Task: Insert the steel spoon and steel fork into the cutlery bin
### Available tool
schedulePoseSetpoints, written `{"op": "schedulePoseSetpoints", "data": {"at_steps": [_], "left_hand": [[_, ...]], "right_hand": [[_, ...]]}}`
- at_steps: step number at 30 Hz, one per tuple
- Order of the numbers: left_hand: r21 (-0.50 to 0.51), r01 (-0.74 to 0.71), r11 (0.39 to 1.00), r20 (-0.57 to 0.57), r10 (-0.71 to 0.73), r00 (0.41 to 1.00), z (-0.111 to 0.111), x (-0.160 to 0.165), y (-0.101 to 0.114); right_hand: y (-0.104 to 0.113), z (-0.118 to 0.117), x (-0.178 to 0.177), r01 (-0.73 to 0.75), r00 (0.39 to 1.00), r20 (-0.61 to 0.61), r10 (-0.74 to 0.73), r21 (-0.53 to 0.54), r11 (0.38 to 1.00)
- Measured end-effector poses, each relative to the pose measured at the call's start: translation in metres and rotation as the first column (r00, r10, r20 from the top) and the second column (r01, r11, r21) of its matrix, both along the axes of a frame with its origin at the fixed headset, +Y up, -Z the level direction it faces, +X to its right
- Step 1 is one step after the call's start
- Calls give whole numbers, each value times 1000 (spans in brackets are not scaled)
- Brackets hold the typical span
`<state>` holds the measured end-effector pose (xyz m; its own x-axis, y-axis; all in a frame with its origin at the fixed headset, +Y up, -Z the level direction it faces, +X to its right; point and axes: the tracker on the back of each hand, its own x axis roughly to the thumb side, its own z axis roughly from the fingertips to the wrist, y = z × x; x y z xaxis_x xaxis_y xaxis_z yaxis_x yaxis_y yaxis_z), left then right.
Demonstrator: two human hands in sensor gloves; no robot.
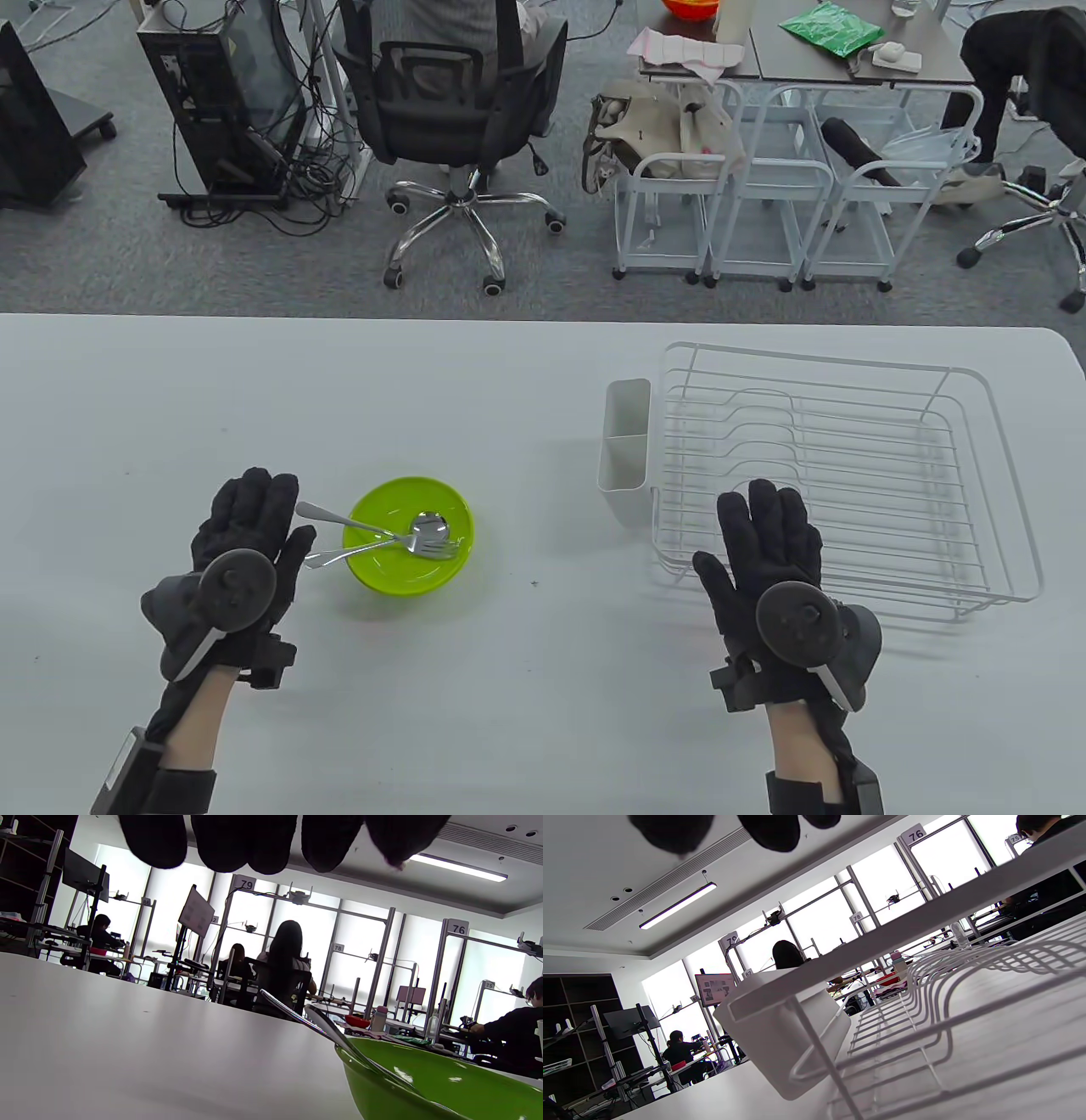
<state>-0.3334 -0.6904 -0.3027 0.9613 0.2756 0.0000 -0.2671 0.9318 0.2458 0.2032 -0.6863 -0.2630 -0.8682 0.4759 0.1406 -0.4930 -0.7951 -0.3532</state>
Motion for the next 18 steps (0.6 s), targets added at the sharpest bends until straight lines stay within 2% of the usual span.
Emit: {"op": "schedulePoseSetpoints", "data": {"at_steps": [2,7,12,18], "left_hand": [[-51,-36,998,18,37,999,-10,-6,0],[-162,-51,985,-34,46,998,-41,-22,-1],[-357,-185,916,-77,168,983,-65,-30,-14],[-426,-255,868,-126,222,967,-77,-26,-27]], "right_hand": [[1,0,0,1,1000,-2,-1,2,1000],[0,0,1,11,1000,-8,-11,-2,1000],[-2,-2,2,24,1000,-15,-24,-23,999],[-2,-2,4,33,999,-15,-34,-35,999]]}}
